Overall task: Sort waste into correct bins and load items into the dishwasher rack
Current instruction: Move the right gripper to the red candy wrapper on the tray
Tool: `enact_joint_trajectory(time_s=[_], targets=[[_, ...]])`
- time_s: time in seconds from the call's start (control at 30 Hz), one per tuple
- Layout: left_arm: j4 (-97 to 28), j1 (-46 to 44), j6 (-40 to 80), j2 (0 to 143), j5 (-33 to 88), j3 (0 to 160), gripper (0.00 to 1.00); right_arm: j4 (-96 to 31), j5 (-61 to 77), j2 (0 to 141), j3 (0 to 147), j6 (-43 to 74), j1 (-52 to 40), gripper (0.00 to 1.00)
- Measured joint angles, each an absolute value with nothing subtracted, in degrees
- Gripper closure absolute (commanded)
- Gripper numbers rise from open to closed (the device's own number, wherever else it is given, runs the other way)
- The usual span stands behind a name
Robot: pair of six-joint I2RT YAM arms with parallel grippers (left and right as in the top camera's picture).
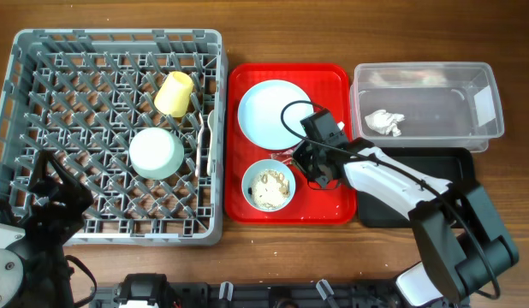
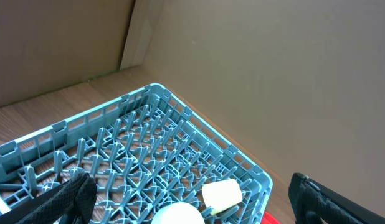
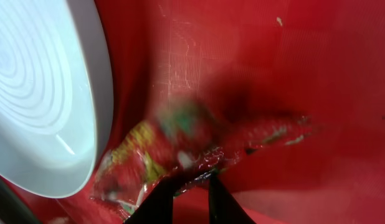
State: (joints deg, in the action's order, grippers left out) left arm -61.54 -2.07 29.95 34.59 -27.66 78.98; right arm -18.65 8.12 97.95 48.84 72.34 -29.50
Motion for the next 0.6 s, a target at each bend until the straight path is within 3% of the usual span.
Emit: enact_joint_trajectory(time_s=[0.27,0.47,0.5,0.6], targets=[[-61.5,-2.1,29.9,34.6,-27.7,79.0,0.0,-18.4,5.7,97.0,48.8,71.3,-29.5,0.96],[-61.5,-2.1,30.0,34.6,-27.7,79.0,0.0,-24.4,1.6,81.1,48.8,66.2,-29.5,0.92],[-61.5,-2.1,29.9,34.6,-27.7,79.0,0.0,-25.6,0.6,78.4,48.8,65.9,-29.5,0.64],[-61.5,-2.1,30.0,34.6,-27.7,79.0,0.0,-26.3,0.4,76.5,48.8,65.7,-29.5,0.34]])
